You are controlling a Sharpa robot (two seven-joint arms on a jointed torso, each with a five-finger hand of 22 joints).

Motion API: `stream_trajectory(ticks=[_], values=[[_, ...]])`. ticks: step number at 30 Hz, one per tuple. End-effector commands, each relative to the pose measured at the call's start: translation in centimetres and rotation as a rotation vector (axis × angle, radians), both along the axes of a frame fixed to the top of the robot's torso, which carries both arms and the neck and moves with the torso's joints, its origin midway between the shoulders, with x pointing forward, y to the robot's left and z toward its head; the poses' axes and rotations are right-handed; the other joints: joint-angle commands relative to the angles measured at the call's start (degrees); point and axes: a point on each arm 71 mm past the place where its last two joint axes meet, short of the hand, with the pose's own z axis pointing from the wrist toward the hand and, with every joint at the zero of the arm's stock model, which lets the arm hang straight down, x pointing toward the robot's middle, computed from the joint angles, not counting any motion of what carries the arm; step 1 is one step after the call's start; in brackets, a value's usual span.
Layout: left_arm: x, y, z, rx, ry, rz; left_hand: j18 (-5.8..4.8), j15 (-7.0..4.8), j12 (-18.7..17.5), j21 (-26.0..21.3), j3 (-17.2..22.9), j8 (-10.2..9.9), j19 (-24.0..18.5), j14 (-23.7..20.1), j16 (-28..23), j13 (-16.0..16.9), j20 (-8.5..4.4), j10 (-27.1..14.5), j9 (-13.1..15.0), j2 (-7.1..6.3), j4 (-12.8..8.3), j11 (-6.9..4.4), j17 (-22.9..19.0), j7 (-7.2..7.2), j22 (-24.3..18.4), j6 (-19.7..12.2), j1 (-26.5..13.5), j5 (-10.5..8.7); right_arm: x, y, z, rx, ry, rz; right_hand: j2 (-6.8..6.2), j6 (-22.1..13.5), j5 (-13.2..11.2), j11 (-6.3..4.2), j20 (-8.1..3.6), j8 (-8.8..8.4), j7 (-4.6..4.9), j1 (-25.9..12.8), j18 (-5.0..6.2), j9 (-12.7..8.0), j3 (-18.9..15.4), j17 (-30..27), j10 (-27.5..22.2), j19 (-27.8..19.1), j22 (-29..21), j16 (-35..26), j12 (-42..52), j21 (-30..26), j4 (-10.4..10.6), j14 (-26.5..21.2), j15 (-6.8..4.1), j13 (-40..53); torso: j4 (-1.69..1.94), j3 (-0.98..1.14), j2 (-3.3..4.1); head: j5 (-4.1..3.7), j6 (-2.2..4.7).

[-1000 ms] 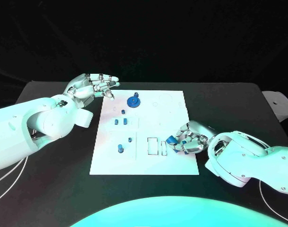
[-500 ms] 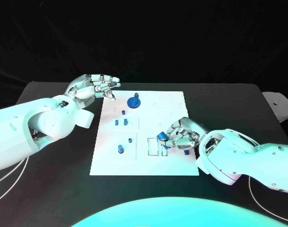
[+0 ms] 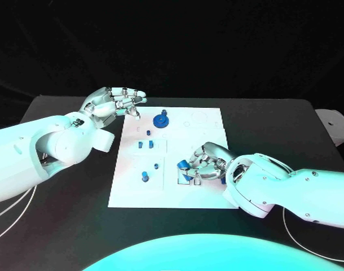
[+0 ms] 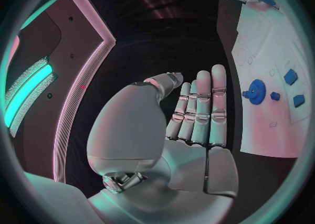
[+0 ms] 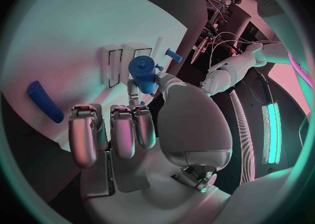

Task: Assemble the parts on the task board

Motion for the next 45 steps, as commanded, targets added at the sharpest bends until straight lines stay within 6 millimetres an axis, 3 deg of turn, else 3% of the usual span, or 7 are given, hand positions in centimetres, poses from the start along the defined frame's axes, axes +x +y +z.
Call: stream_trajectory(ticks=[1, 17, 32, 36, 37, 42, 45], values=[[-0.12, -0.29, 0.13, -0.010, -0.005, -0.020, 0.83, 0.12, 0.2, 0.3, 0.0, 0.1, -0.4, -0.4, -0.2, 0.0, 0.01, -0.4, -0.1, 0.16, -0.4, -0.04, -0.1, -0.02, 0.0, 0.3, -0.2, 0.05, 0.01, 0.07, -0.61, -0.027, 0.033, 0.022, 0.03, 3.5, -0.6, -0.26, -0.29, 0.65, -3.08, -1.3, -0.93, 0.4, 1.4, 11.1, 4.4, 5.0, 14.1, 0.3, 0.3, -0.1, -0.9, 5.3, -0.49, 12.9, 0.00, 0.05, 0.01, 0.12, -0.13], [-0.13, -0.16, 0.11, -0.007, -0.002, -0.019, 0.83, 0.12, 0.2, 0.3, 0.0, 0.1, -0.4, -0.4, -0.2, 0.0, 0.01, -0.4, -0.1, 0.16, -0.4, -0.04, -0.1, -0.02, 0.0, 0.3, -0.2, 0.05, 0.08, 0.03, -0.82, -0.079, 0.031, 0.044, -0.72, 4.7, -3.9, -0.61, -0.51, 1.73, -3.50, -7.6, -0.95, 1.1, 1.2, 11.4, 4.5, 5.1, 14.1, 0.4, 0.5, 0.0, -0.9, 5.4, -0.76, 13.0, -0.03, 0.07, 0.00, 0.23, -0.41], [-0.14, -0.02, 0.10, -0.005, 0.000, -0.016, 0.82, 0.13, 0.2, 0.3, 0.0, 0.2, -0.4, -0.4, -0.1, -0.1, 0.02, -0.4, -0.1, 0.18, -0.4, -0.04, -0.1, -0.01, 0.1, 0.3, -0.2, 0.05, -0.07, -0.20, -0.99, -0.105, 0.046, 0.066, -0.63, 4.7, -4.4, -0.69, -0.57, 1.97, -3.60, -9.7, -0.91, 1.3, 1.0, 11.5, 4.4, 5.0, 14.0, 0.4, 0.3, -0.2, -0.8, 5.4, -0.83, 12.9, -0.09, 0.06, 0.02, 0.27, -0.41], [-0.13, -0.03, 0.09, -0.004, 0.000, -0.016, 0.82, 0.13, 0.3, 0.3, 0.0, 0.2, -0.4, -0.5, -0.1, -0.1, 0.03, -0.4, -0.1, 0.23, -0.4, -0.03, -0.1, -0.01, 0.1, 0.3, -0.3, 0.07, 0.01, -0.15, -0.89, -0.100, 0.030, 0.059, -1.29, 4.5, -7.4, -0.72, -0.60, 2.33, -3.66, -13.4, -0.84, 1.7, -0.8, 11.3, 4.3, 4.9, 13.9, 0.3, 0.0, -0.6, -0.8, 5.4, -0.87, 12.7, -0.02, 0.07, 0.00, 0.18, -0.41], [-0.12, -0.03, 0.09, -0.004, 0.000, -0.016, 0.82, 0.13, 0.3, 0.3, 0.0, 0.2, -0.4, -0.5, -0.1, -0.1, 0.03, -0.4, -0.1, 0.23, -0.4, -0.03, -0.1, -0.01, 0.1, 0.3, -0.3, 0.07, 0.02, -0.14, -0.86, -0.098, 0.026, 0.057, -1.87, 4.3, -5.4, -0.75, -0.66, 2.47, -3.67, -14.8, -0.82, 1.9, -2.3, 11.2, 4.2, 4.9, 13.9, 0.3, -0.3, -0.7, -0.8, 5.3, -0.90, 12.5, -0.01, 0.08, -0.01, 0.16, -0.41], [-0.09, 0.04, 0.08, -0.003, 0.001, -0.013, 0.82, 0.14, 0.3, 0.3, 0.0, 0.2, -0.4, -0.5, -0.1, -0.1, 0.03, -0.4, -0.1, 0.23, -0.4, -0.03, -0.2, 0.00, 0.1, 0.3, -0.3, 0.07, 0.05, -0.12, -0.66, -0.088, 0.002, 0.052, -1.95, 4.1, -6.8, -0.72, -0.66, 2.65, -3.65, -16.2, -0.80, 2.2, -4.3, 11.1, 4.0, 4.8, 13.9, 0.3, -0.5, -0.8, -0.8, 5.3, -0.89, 12.4, 0.01, 0.07, 0.02, 0.08, -0.41], [-0.08, 0.08, 0.07, -0.002, 0.001, -0.012, 0.82, 0.14, 0.3, 0.3, 0.1, 0.2, -0.5, -0.5, -0.1, -0.1, 0.03, -0.4, -0.1, 0.24, -0.4, -0.03, -0.2, 0.00, 0.1, 0.3, -0.3, 0.07, 0.02, -0.25, -0.42, -0.075, -0.021, 0.049, -1.10, 3.9, -5.2, -0.77, -0.68, 2.85, -3.70, -13.7, -0.82, 2.5, -4.5, 11.2, 4.2, 4.9, 13.9, 0.3, -0.3, -0.7, -1.1, 5.3, -0.92, 12.6, -0.01, 0.08, 0.04, 0.06, -0.41]])
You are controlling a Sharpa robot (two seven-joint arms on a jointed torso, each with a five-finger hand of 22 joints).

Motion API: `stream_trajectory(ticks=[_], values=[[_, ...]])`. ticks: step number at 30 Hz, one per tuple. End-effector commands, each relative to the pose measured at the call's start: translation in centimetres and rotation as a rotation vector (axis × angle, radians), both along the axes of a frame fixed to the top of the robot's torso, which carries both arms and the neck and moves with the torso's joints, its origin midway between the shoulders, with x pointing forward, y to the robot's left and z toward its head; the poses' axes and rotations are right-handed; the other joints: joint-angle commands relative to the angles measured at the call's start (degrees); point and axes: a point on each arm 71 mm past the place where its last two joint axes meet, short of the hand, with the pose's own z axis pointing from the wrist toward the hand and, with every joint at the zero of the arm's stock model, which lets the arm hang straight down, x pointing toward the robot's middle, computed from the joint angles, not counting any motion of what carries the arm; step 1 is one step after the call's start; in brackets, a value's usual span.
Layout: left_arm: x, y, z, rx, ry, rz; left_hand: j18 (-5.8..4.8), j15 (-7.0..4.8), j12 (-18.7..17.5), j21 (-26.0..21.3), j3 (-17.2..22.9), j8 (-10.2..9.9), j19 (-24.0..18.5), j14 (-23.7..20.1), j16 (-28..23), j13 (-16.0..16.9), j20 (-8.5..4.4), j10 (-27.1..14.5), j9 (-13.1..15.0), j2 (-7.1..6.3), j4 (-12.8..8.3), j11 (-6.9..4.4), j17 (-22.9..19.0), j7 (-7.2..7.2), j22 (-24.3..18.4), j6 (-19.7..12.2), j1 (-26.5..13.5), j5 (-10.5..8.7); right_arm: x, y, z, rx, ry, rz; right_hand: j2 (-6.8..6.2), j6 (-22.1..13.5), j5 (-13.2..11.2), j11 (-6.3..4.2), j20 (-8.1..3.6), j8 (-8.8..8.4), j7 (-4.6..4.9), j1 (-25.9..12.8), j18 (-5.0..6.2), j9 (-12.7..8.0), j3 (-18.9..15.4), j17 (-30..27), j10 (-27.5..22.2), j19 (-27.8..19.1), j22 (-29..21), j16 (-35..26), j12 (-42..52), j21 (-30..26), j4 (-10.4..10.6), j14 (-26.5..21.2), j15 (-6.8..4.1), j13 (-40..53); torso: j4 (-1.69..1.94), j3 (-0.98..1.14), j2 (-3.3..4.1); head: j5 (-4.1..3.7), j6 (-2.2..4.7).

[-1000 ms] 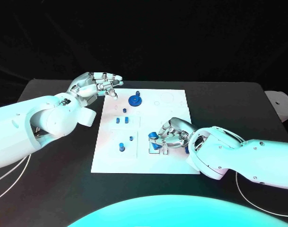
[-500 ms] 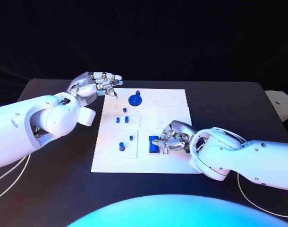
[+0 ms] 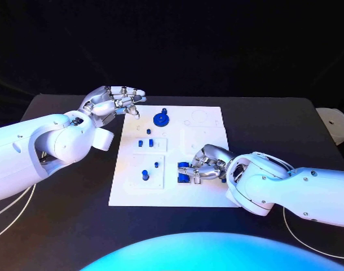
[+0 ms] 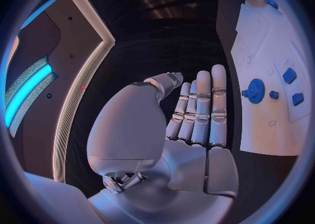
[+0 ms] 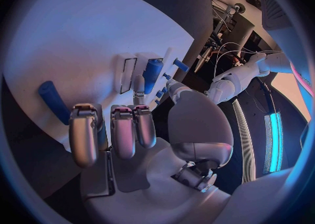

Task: Assemble the parts on the task board

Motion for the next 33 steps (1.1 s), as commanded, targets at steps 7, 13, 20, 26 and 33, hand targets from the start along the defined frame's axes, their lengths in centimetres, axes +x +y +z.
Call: stream_trajectory(ticks=[7, 13, 20, 26, 33], values=[[0.0, -0.1, 0.1, -0.007, -0.006, -0.013, 0.82, -0.07, 0.3, 0.3, 0.1, 0.2, -0.5, -0.3, -0.1, -0.1, 0.03, -0.4, -0.1, 0.24, -0.4, -0.03, 0.0, 0.00, 0.1, 0.3, -0.3, 0.07, 0.0, -1.8, 1.7, 0.074, -0.139, -0.009, 1.04, -2.0, 0.5, 0.04, -0.32, -0.46, 0.45, 10.0, -0.83, -0.1, 1.3, 11.1, 4.0, 4.7, 13.9, 0.0, -0.3, -0.2, -1.7, 5.3, -0.22, 12.5, -0.12, 0.03, -0.05, -0.22, 0.24], [0.0, -0.2, 0.1, -0.009, -0.009, -0.014, 0.82, -0.06, 0.3, 0.3, 0.1, 0.2, -0.5, -0.3, -0.1, -0.1, 0.04, -0.5, -0.1, 0.27, -0.5, -0.02, -0.1, 0.00, 0.1, 0.2, -0.3, 0.08, 0.6, -5.3, 3.1, 0.019, -0.222, -0.012, 0.36, -3.4, 0.2, 0.75, 0.15, -2.30, 1.27, 13.8, -0.93, -0.9, 2.2, 11.1, 3.8, 4.8, 14.1, 0.0, -0.6, 0.3, -2.5, 5.3, 0.37, 12.3, -0.22, -0.03, -0.14, -1.37, 0.55], [0.0, -0.3, 0.1, -0.010, -0.010, -0.016, 0.81, -0.06, 0.3, 0.3, 0.1, 0.2, -0.5, -0.3, -0.1, -0.1, 0.04, -0.4, -0.1, 0.27, -0.4, -0.02, -0.1, 0.00, 0.1, 0.2, -0.3, 0.07, 0.1, -9.3, 2.9, -0.119, -0.239, -0.018, -0.05, -3.5, 0.1, 0.99, 0.35, -2.98, 1.56, 14.7, -0.91, -1.3, 2.4, 10.9, 3.6, 4.7, 14.0, -0.1, -1.1, 0.2, -2.6, 5.3, 0.59, 12.0, -0.57, 0.10, -0.05, -1.74, 0.74], [-0.1, -0.4, 0.1, -0.012, -0.009, -0.020, 0.81, -0.04, 0.4, 0.3, 0.1, 0.3, -0.5, -0.3, -0.1, -0.1, 0.05, -0.4, -0.1, 0.27, -0.4, -0.02, -0.1, 0.00, 0.1, 0.2, -0.4, 0.05, -0.9, -10.3, 1.9, -0.169, -0.213, -0.031, -0.31, -3.1, 0.1, 1.11, 0.51, -3.21, 1.63, 14.2, -0.73, -1.5, 2.0, 10.2, 3.1, 4.5, 13.8, -0.3, -1.9, -0.7, -1.9, 5.1, 0.73, 11.4, -0.60, 0.15, -0.05, -1.91, 0.80], [-0.1, -0.4, 0.1, -0.012, -0.008, -0.021, 0.81, -0.04, 0.4, 0.3, 0.1, 0.3, -0.5, -0.3, -0.1, -0.1, 0.05, -0.4, -0.1, 0.27, -0.4, -0.02, -0.1, 0.00, 0.1, 0.2, -0.4, 0.05, -1.4, -10.4, 0.7, -0.203, -0.177, -0.045, -0.62, -2.5, 0.2, 1.06, 0.58, -3.29, 1.56, 13.9, -0.59, -1.5, 1.6, 9.7, 2.7, 4.3, 13.6, -0.5, -2.5, -1.4, -1.1, 5.0, 0.71, 11.0, -0.28, 0.08, -0.09, -1.97, 0.59]])
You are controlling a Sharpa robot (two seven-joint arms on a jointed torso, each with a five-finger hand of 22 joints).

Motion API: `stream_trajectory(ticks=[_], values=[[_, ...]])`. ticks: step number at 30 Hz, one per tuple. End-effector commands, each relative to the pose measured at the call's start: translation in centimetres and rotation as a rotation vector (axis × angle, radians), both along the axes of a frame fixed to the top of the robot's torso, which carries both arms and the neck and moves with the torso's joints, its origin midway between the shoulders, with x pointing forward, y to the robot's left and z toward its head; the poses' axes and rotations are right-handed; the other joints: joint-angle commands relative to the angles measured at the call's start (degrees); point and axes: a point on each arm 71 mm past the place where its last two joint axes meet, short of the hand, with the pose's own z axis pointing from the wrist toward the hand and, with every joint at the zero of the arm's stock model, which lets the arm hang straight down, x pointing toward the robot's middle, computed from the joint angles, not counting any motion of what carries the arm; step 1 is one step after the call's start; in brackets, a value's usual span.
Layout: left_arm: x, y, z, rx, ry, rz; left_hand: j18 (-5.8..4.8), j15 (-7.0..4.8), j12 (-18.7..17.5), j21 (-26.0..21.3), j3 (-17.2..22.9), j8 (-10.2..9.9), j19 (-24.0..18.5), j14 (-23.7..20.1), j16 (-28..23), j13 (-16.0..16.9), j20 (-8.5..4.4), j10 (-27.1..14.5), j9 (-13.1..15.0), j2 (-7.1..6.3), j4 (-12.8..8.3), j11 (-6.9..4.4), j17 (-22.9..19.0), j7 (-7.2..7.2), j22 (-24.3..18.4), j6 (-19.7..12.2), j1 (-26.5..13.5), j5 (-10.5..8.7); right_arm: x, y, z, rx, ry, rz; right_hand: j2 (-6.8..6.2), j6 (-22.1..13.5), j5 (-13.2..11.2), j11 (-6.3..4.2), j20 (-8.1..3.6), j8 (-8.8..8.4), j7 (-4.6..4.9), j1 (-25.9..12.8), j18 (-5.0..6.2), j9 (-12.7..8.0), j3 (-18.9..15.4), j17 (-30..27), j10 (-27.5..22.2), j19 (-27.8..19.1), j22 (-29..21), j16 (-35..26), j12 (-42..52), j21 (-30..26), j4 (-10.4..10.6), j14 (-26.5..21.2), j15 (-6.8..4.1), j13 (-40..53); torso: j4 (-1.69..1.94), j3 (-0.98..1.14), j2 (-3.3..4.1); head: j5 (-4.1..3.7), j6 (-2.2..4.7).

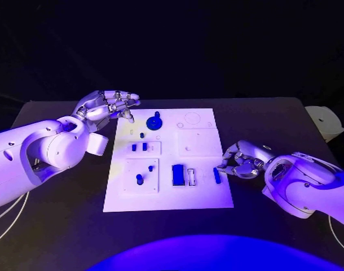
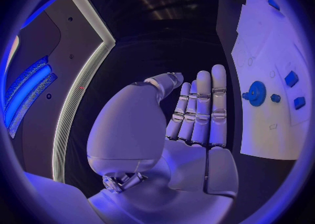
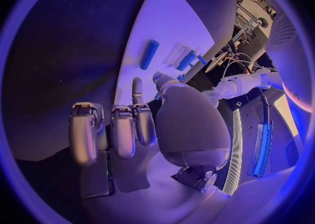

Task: Assemble the parts on the task board

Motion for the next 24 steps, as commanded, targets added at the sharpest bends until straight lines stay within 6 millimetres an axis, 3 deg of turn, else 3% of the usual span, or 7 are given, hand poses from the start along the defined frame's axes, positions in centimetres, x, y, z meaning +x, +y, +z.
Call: stream_trajectory(ticks=[1, 12, 19, 24], values=[[-0.1, -0.2, 0.1, -0.010, -0.008, -0.019, 0.81, -0.04, 0.4, 0.3, -0.1, 0.3, -0.5, -0.3, -0.1, -0.1, 0.05, -0.4, -0.1, 0.27, -0.3, -0.02, 0.0, 0.00, 0.1, 0.2, -0.4, 0.05, -0.2, 0.2, -0.6, -0.058, 0.014, 0.011, -0.75, 0.5, -0.2, 0.31, 0.35, -0.35, 0.01, -0.4, -0.58, -0.1, -0.2, 9.7, 2.6, 4.4, 13.6, -0.2, -0.4, -0.4, 0.5, 5.0, 0.28, 10.9, 0.21, -0.05, 0.00, 0.01, -0.15], [-0.1, -0.1, 0.1, -0.009, -0.005, -0.018, 0.81, -0.04, 0.4, 0.3, -0.1, 0.3, -0.5, -0.3, -0.1, -0.1, 0.05, -0.4, -0.1, 0.27, -0.3, -0.02, 0.0, 0.00, 0.1, 0.2, -0.4, 0.05, -0.7, 1.1, -2.0, -0.086, 0.067, 0.024, -1.27, 0.8, -0.4, 0.27, 0.38, -0.62, -0.06, -1.4, -0.48, -0.2, -1.3, 9.4, 2.4, 4.3, 13.4, -0.4, -0.8, -1.0, 1.5, 4.9, 0.24, 10.7, 0.07, -0.13, 0.04, 0.28, -0.47], [-0.1, -0.1, 0.1, -0.008, -0.004, -0.018, 0.81, -0.04, 0.4, 0.3, -0.1, 0.3, -0.5, -0.3, -0.1, -0.1, 0.05, -0.4, -0.1, 0.27, -0.3, -0.02, 0.0, 0.00, 0.1, 0.2, -0.4, 0.05, -0.8, 1.6, -2.6, -0.106, 0.083, 0.047, -1.56, 1.1, -0.7, 0.22, 0.37, -0.61, -0.14, -1.7, -0.45, -0.1, -1.9, 9.4, 2.4, 4.2, 13.4, -0.4, -0.9, -1.1, 1.5, 4.9, 0.21, 10.6, 0.01, -0.08, -0.01, 0.44, -0.49], [-0.1, 0.0, 0.1, -0.008, -0.003, -0.019, 0.82, -0.05, 0.5, 0.3, -0.1, 0.3, -0.6, -0.3, -0.1, -0.1, 0.07, -0.3, -0.1, 0.34, -0.3, -0.05, -0.1, -0.04, 0.1, 0.3, -0.5, 0.03, -0.8, 2.0, -2.8, -0.136, 0.072, 0.074, -1.73, 1.4, -0.9, 0.06, 0.28, -0.62, -0.30, 0.1, -0.47, -0.1, -2.2, 9.5, 2.4, 4.3, 13.4, -0.4, -0.9, -1.0, 0.9, 4.9, 0.07, 10.6, 0.03, -0.10, -0.01, 0.49, -0.52]])
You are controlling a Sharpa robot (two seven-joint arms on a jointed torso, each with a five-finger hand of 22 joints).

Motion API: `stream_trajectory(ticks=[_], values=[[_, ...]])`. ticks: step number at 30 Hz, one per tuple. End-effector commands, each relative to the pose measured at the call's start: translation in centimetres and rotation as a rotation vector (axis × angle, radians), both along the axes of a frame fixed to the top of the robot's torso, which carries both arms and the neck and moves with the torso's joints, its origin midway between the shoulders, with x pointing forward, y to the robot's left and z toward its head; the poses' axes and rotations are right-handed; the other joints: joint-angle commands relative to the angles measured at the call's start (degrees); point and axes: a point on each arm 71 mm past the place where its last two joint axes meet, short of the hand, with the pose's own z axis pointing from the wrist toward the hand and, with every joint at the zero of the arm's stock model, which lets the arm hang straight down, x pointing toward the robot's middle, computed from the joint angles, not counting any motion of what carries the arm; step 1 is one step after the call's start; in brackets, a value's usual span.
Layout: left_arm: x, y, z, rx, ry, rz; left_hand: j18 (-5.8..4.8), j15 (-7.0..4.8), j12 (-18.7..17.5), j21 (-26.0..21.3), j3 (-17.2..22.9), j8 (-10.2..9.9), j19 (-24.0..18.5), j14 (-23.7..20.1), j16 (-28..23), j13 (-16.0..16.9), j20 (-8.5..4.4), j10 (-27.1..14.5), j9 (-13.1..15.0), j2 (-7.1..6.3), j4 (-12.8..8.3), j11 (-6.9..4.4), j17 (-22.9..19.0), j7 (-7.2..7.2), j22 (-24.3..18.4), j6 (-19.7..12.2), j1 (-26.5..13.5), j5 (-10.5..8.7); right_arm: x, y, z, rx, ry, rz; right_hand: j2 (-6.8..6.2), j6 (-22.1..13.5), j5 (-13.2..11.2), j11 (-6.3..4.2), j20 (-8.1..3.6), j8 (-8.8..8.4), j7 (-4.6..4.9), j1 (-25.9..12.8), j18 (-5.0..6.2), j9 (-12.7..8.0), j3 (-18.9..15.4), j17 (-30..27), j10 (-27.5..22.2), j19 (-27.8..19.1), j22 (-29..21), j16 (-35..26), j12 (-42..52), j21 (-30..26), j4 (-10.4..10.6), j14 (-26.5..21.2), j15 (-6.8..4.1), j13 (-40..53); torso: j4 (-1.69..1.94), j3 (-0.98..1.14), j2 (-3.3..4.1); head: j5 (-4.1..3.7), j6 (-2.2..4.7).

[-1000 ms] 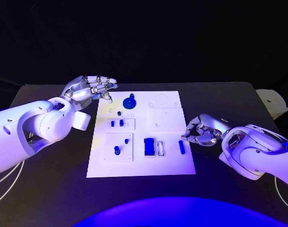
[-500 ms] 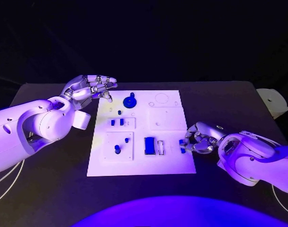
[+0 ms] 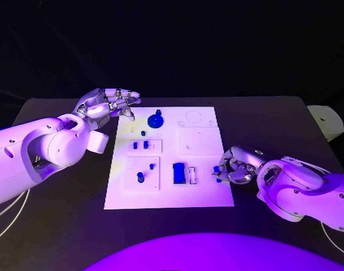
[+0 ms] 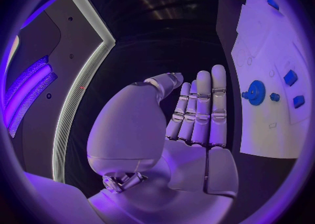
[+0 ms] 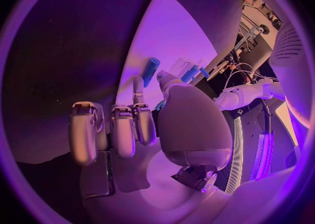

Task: Assemble the parts on the task board

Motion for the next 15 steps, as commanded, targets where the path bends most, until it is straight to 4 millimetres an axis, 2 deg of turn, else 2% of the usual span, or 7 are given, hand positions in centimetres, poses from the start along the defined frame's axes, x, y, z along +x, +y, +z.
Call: stream_trajectory(ticks=[1, 4, 6, 7, 8, 13, 15], values=[[-0.11, -0.20, 0.12, -0.009, -0.004, -0.020, 0.82, -0.05, 0.1, 0.3, -0.1, 0.3, -0.4, -0.3, -0.1, -0.1, -0.13, -0.3, -0.1, 0.10, -0.3, -0.05, -0.1, -0.04, 0.0, 0.3, -0.3, 0.03, -0.45, 0.31, -0.99, -0.085, 0.036, 0.052, 0.04, 0.4, -0.2, 0.02, 0.26, -0.49, -0.20, 2.0, -0.48, -0.2, 0.0, 9.5, 2.4, 4.3, 13.4, -0.4, -0.3, -0.2, -0.6, 5.0, 0.04, 10.7, -0.02, 0.01, 0.01, 0.13, -0.02], [-0.11, -0.20, 0.12, -0.009, -0.004, -0.020, 0.82, -0.05, 0.1, 0.3, -0.1, 0.3, -0.4, -0.3, -0.1, -0.1, -0.13, -0.3, -0.1, 0.10, -0.3, -0.05, -0.1, -0.04, 0.0, 0.3, -0.3, 0.03, -0.46, 0.61, -1.09, -0.117, 0.025, 0.082, 0.04, 0.7, -0.5, -0.17, 0.12, -0.55, -0.39, 5.5, -0.51, -0.1, 0.8, 9.6, 2.5, 4.3, 13.5, -0.4, -0.2, -0.1, -1.9, 5.0, -0.12, 10.7, 0.01, 0.03, -0.03, 0.17, -0.05], [-0.11, -0.19, 0.11, -0.009, -0.003, -0.020, 0.82, -0.05, 0.1, 0.3, -0.1, 0.3, -0.4, -0.3, -0.1, -0.1, -0.13, -0.3, -0.1, 0.10, -0.3, -0.05, -0.1, -0.04, 0.0, 0.3, -0.3, 0.03, -0.50, 0.78, -1.17, -0.138, 0.021, 0.102, 0.00, 1.0, -1.7, -0.25, 0.05, -0.60, -0.48, 7.2, -0.52, -0.2, 1.3, 9.8, 2.5, 4.3, 13.5, -0.3, -0.2, 0.0, -2.7, 5.0, -0.20, 10.7, 0.05, 0.03, -0.04, 0.19, -0.13], [-0.12, -0.17, 0.11, -0.008, -0.003, -0.020, 0.82, -0.05, 0.1, 0.3, -0.1, 0.3, -0.4, -0.3, -0.1, -0.1, -0.13, -0.3, -0.1, 0.10, -0.3, -0.05, -0.1, -0.04, 0.0, 0.3, -0.3, 0.03, -0.54, 0.89, -1.23, -0.155, 0.020, 0.117, 0.11, 1.3, -3.3, -0.35, -0.01, -0.65, -0.60, 8.7, -0.51, -0.2, 2.0, 10.0, 2.5, 4.3, 13.5, -0.3, -0.2, -0.1, -3.3, 5.1, -0.27, 10.8, 0.06, 0.01, -0.04, 0.19, -0.17], [-0.12, -0.16, 0.11, -0.008, -0.003, -0.020, 0.82, -0.05, 0.1, 0.3, -0.1, 0.3, -0.4, -0.3, -0.1, -0.1, -0.13, -0.3, -0.1, 0.10, -0.3, -0.05, -0.1, -0.04, 0.0, 0.3, -0.3, 0.03, -0.56, 0.95, -1.26, -0.165, 0.019, 0.125, 0.08, 1.3, -3.5, -0.37, -0.03, -0.71, -0.62, 9.2, -0.53, -0.3, 2.3, 10.1, 2.5, 4.3, 13.5, -0.2, -0.2, 0.0, -3.5, 5.1, -0.29, 10.8, 0.06, 0.01, -0.04, 0.19, -0.17], [-0.13, -0.15, 0.11, -0.006, -0.003, -0.021, 0.82, -0.05, 0.2, 0.3, 0.0, 0.4, -0.4, -0.3, -0.1, -0.1, -0.14, -0.3, -0.1, 0.12, -0.3, -0.06, -0.1, -0.05, 0.1, 0.3, -0.3, 0.03, -0.60, 1.12, -1.32, -0.191, 0.013, 0.145, 0.72, 1.7, -2.4, -0.51, -0.17, -1.11, -0.74, 12.1, -0.54, -0.6, 5.0, 10.2, 2.5, 4.4, 13.5, -0.2, -0.2, 0.0, -4.9, 5.1, -0.43, 10.8, -0.04, -0.01, -0.03, 0.26, -0.13], [-0.14, -0.15, 0.11, -0.005, -0.003, -0.022, 0.82, -0.05, 0.2, 0.3, 0.0, 0.4, -0.4, -0.3, -0.1, -0.1, -0.14, -0.3, -0.1, 0.12, -0.3, -0.06, -0.1, -0.05, 0.1, 0.3, -0.3, 0.03, -0.60, 1.18, -1.29, -0.192, 0.008, 0.146, 1.12, 2.1, -1.0, -0.59, -0.24, -1.35, -0.80, 13.0, -0.55, -0.8, 7.2, 10.3, 2.5, 4.4, 13.5, -0.2, -0.2, 0.1, -5.5, 5.1, -0.48, 10.9, -0.02, 0.01, -0.04, 0.23, -0.20]])
